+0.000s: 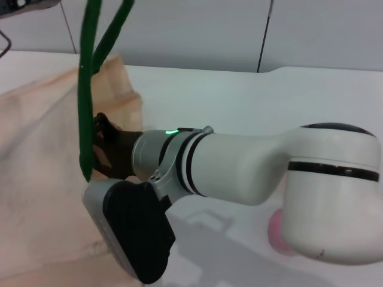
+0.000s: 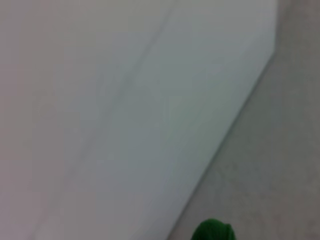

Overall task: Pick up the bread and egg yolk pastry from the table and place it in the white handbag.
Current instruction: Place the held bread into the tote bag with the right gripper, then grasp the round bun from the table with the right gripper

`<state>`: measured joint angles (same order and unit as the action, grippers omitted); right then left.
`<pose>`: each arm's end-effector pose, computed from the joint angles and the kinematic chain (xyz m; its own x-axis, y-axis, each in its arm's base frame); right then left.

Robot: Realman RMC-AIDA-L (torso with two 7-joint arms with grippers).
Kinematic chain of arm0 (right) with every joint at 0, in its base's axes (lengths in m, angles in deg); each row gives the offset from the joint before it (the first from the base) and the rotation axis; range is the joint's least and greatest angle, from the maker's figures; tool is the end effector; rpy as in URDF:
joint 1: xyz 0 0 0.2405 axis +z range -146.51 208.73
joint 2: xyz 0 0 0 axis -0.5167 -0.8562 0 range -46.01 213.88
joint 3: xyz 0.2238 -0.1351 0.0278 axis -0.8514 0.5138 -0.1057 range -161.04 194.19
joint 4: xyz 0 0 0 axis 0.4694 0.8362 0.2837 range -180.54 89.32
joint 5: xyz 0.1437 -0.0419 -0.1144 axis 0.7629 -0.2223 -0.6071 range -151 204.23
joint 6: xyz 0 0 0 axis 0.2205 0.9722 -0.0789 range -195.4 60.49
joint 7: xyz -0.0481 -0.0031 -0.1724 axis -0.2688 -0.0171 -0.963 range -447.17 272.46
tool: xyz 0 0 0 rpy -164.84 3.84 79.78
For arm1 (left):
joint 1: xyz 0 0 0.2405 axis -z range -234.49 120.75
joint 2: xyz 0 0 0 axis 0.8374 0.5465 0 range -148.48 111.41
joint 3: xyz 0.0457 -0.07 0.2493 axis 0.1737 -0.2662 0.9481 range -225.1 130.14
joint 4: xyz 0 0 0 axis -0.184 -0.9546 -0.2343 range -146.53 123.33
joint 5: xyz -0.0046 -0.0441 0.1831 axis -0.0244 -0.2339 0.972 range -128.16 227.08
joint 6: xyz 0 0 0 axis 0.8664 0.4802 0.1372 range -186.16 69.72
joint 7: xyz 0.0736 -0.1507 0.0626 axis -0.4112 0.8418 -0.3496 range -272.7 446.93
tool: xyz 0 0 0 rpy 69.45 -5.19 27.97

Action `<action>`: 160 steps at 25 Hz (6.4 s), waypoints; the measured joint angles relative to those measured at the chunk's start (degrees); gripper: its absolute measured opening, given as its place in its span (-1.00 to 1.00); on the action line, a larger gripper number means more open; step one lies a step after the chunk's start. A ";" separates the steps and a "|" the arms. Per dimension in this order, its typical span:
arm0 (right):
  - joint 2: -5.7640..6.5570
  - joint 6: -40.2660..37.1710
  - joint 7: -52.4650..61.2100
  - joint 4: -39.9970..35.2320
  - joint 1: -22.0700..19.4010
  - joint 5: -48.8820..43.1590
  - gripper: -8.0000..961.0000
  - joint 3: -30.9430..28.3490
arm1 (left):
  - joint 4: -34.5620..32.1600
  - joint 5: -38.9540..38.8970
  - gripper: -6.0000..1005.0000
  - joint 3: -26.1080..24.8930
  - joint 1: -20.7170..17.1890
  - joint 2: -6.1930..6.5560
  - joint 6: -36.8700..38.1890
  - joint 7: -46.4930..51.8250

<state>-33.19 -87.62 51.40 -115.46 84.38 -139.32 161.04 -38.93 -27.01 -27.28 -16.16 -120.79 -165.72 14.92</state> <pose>0.0267 0.3205 -0.1961 0.5111 0.8024 0.3081 0.8470 -0.4091 -0.3395 -0.1841 0.3759 0.1235 0.3937 0.4747 0.7872 0.5764 -0.7946 0.1909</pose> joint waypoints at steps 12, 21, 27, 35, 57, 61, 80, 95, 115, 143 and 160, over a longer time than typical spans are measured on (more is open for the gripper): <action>-0.16 6.71 -11.41 0.45 -4.46 0.00 -0.58 1.18 | 0.61 2.94 -0.75 0.02 2.44 0.24 4.74 -0.14; -0.22 13.47 -11.58 5.32 -3.86 0.00 -0.57 3.46 | 0.62 3.12 -0.75 2.02 4.42 -0.01 2.26 -0.16; -0.21 17.93 -11.61 7.34 -4.09 0.08 -0.48 3.59 | 0.70 3.05 -0.75 5.91 5.41 -0.73 1.89 -0.25; -0.21 24.94 -11.21 10.17 -4.61 0.36 -0.26 2.68 | 0.17 3.09 -0.75 6.06 4.04 -0.09 0.82 -0.58; 0.36 30.46 -13.76 7.52 -13.46 0.40 0.84 -6.72 | 0.08 2.41 -0.75 3.94 -1.72 1.62 1.41 -3.30; 0.35 30.46 -14.30 7.31 -15.06 0.42 0.84 -7.19 | 0.08 2.41 -0.75 1.58 -2.63 1.86 1.50 -3.38; 0.56 36.49 -15.51 6.34 -26.68 8.20 0.84 -15.58 | 0.15 2.37 -0.75 -3.57 -4.53 2.15 3.17 -3.39; 1.48 21.67 -12.08 5.45 -28.26 34.24 0.84 -24.63 | 0.23 2.34 -0.73 -4.60 -5.43 2.15 3.57 -3.43; 1.23 -34.42 -15.97 -2.56 -21.36 35.23 0.83 -51.02 | 0.62 2.33 -0.71 -5.30 -5.25 1.86 3.41 -3.21; 1.18 -37.65 -12.61 24.39 -7.02 30.85 0.77 -54.22 | 1.41 3.02 -0.67 -4.64 -4.24 1.53 3.62 -3.57; 1.20 -39.13 -12.89 23.83 -6.56 30.71 0.47 -53.85 | 1.40 2.75 -0.65 -4.64 -4.37 1.53 3.60 -3.57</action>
<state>-31.99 -126.75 38.51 -91.63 77.82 -108.61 107.20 -37.53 -24.26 -31.92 -20.52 -119.25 -162.12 11.35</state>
